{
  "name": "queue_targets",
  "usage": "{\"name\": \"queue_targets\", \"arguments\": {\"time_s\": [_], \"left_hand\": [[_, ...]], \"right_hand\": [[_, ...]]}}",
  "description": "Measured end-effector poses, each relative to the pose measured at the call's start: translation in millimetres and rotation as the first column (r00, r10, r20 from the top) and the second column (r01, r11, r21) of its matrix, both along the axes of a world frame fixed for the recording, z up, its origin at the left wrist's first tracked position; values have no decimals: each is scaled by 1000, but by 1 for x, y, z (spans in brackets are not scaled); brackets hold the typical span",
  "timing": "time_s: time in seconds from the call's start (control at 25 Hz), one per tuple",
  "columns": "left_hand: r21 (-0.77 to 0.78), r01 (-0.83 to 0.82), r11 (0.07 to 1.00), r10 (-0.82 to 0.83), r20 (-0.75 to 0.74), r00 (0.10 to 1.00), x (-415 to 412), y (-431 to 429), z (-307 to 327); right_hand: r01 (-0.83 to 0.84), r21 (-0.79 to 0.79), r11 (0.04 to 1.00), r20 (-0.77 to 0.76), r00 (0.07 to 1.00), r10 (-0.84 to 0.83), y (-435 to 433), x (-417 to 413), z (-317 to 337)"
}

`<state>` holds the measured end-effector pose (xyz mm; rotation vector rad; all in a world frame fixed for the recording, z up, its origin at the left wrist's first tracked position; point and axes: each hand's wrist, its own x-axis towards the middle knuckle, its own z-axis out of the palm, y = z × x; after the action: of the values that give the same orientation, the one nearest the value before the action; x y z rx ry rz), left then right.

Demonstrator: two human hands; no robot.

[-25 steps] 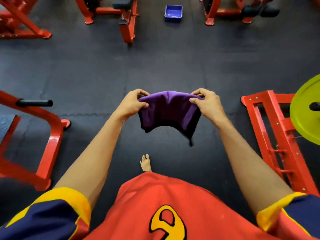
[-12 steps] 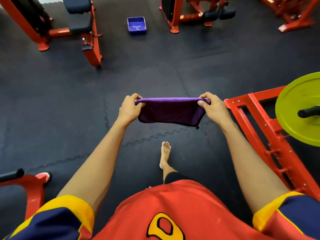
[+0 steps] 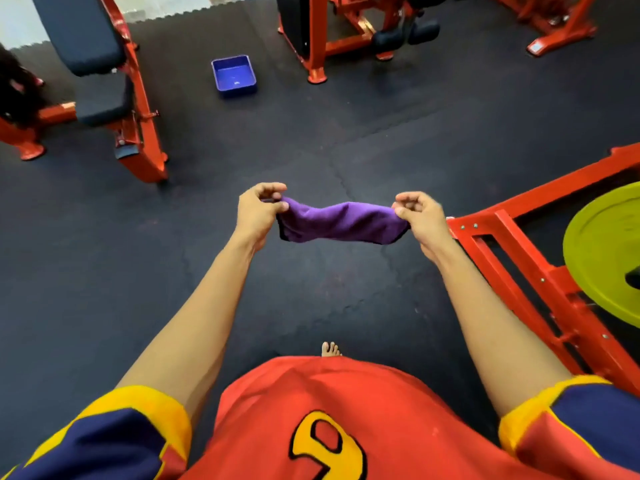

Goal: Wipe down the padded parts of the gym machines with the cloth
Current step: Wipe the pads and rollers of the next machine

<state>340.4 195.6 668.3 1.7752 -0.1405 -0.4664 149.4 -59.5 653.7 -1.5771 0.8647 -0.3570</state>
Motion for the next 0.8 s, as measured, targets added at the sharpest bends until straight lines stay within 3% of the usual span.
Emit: {"name": "queue_targets", "arguments": {"time_s": [0.08,0.2,0.28,0.4,0.48,0.64,0.8], "left_hand": [[-7,-41,999,41,14,999,44,-27,6],[0,118,993,-116,152,982,116,-70,10],[113,260,959,-282,310,908,160,-99,7],[288,277,917,-381,421,823,228,-149,8],[341,291,894,-419,407,812,275,-181,12],[465,405,788,-596,410,690,362,-260,25],[440,437,785,-593,326,736,418,-356,31]], "right_hand": [[95,-66,993,-31,995,-97,-32,32,5],[126,-131,983,-27,991,-131,-77,81,13],[112,-157,981,-28,993,-118,-102,116,17],[13,-277,961,-133,990,-51,-134,174,25],[-51,-371,927,-270,961,-55,-155,211,32],[-65,-494,867,-411,896,-167,-211,284,41],[-60,-550,833,-525,800,-290,-282,346,47]]}}
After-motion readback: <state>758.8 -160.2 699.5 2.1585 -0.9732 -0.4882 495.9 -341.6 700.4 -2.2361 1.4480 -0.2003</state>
